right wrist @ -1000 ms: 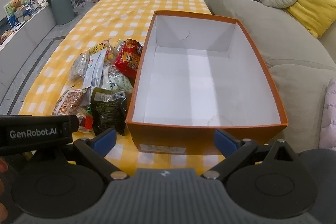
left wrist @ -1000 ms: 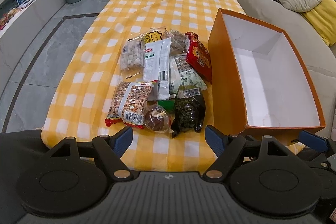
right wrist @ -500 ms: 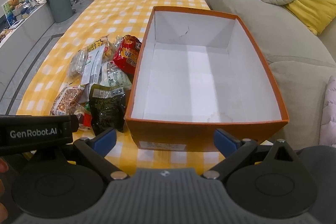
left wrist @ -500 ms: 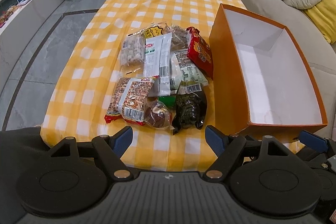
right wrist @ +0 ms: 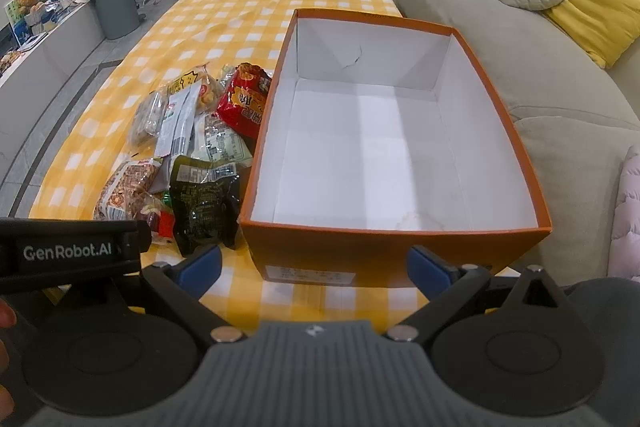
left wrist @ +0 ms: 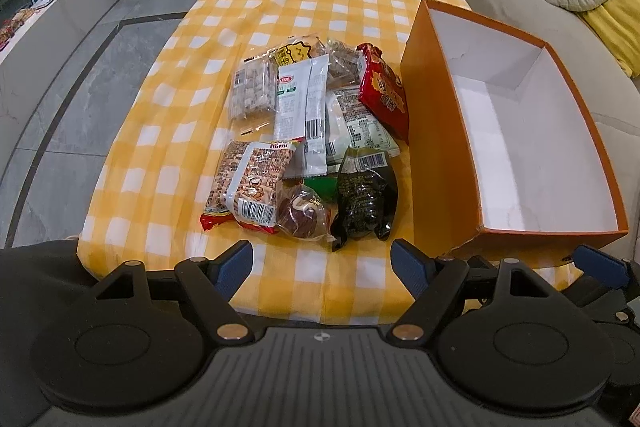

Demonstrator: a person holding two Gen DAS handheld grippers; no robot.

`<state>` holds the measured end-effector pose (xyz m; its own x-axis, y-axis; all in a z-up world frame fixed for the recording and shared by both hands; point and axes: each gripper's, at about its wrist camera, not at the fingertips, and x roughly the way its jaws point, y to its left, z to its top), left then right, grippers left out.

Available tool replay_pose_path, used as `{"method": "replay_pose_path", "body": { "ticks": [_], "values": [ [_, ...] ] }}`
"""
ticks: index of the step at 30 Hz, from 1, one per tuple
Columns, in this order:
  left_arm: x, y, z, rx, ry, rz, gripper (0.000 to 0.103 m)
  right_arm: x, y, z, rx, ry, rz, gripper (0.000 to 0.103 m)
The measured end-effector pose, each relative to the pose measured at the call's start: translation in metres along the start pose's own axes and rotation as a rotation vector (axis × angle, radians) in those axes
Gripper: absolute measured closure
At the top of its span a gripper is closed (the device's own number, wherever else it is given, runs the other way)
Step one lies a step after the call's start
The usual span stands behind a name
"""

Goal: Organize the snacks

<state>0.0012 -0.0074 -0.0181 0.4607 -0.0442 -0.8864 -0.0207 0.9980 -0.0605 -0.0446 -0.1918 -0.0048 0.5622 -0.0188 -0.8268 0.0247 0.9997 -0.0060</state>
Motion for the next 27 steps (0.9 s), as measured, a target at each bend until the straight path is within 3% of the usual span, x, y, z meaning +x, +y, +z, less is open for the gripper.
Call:
{"method": "replay_pose_path", "body": {
  "ticks": [4,9,15,23,27],
  "values": [
    [-0.004,0.01,0.003,-0.015,-0.021,-0.016,0.011,-0.003,0.002,0.0,-0.02,-0.028,-0.002,0.006],
    [-0.004,0.036,0.014,-0.057,-0.059,0.013,0.011,-0.018,0.004,0.008,-0.04,-0.138,0.001,0.006],
    [0.011,0.072,0.026,-0.079,-0.038,0.032,0.011,-0.024,0.006,0.022,-0.118,-0.201,-0.017,0.006],
    [0.036,0.12,0.033,-0.055,-0.035,0.058,0.012,-0.037,0.028,0.034,-0.15,-0.328,0.076,0.012],
    [0.056,0.135,0.034,-0.084,0.054,0.039,0.015,-0.028,0.058,0.034,-0.229,-0.316,0.189,0.021]
  ]
}}
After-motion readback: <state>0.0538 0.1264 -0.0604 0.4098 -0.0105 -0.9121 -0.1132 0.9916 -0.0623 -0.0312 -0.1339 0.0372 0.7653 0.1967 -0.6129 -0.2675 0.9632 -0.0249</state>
